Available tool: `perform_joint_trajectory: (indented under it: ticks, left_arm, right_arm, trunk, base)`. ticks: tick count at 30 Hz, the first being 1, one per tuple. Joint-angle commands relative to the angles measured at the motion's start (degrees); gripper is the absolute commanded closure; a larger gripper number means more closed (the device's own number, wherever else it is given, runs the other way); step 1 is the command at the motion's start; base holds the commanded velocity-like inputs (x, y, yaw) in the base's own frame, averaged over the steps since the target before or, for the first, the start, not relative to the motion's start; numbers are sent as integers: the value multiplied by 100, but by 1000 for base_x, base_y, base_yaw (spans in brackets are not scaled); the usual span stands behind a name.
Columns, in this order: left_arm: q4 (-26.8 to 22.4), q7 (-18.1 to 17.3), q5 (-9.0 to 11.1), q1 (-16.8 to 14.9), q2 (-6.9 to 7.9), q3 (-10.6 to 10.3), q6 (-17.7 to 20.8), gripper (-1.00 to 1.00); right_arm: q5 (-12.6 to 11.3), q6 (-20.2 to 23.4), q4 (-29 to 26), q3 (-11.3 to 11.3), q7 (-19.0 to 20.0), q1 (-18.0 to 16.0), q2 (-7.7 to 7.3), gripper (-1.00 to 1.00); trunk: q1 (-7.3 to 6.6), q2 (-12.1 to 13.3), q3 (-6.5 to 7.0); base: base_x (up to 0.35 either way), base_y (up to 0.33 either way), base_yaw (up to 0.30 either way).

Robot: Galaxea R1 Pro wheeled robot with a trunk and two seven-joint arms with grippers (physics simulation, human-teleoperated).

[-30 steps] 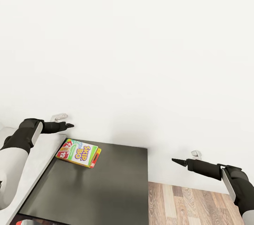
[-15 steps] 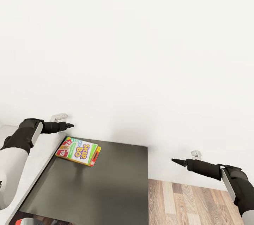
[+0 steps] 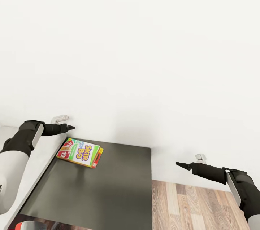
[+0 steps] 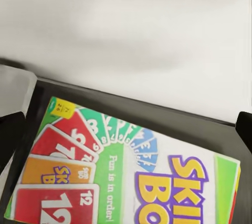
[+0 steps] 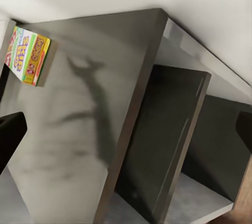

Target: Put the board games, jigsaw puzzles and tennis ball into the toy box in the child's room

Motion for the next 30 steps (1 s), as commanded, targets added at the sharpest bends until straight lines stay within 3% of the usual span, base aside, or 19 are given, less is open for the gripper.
perform_joint_trajectory:
  ticks: [1,8,30]
  left_arm:
    - [-43,10,5,-5,0,3,41,-100]
    - [-284,90,6,-64,29,-54,94,-100]
    - [-279,-81,16,-168,69,-73,182,-100]
  right_arm:
    - [-29,48,0,-2,4,-4,-1,-100]
    - [-29,43,4,-2,2,-4,-1,-100]
    - [-29,42,81,-2,1,-4,-1,-100]
  trunk:
    - [3,-11,-20]
    - [3,-11,-86]
    - [3,-11,-293]
  base:
    - [0,0,0]
    - [0,0,0]
    - [0,0,0]
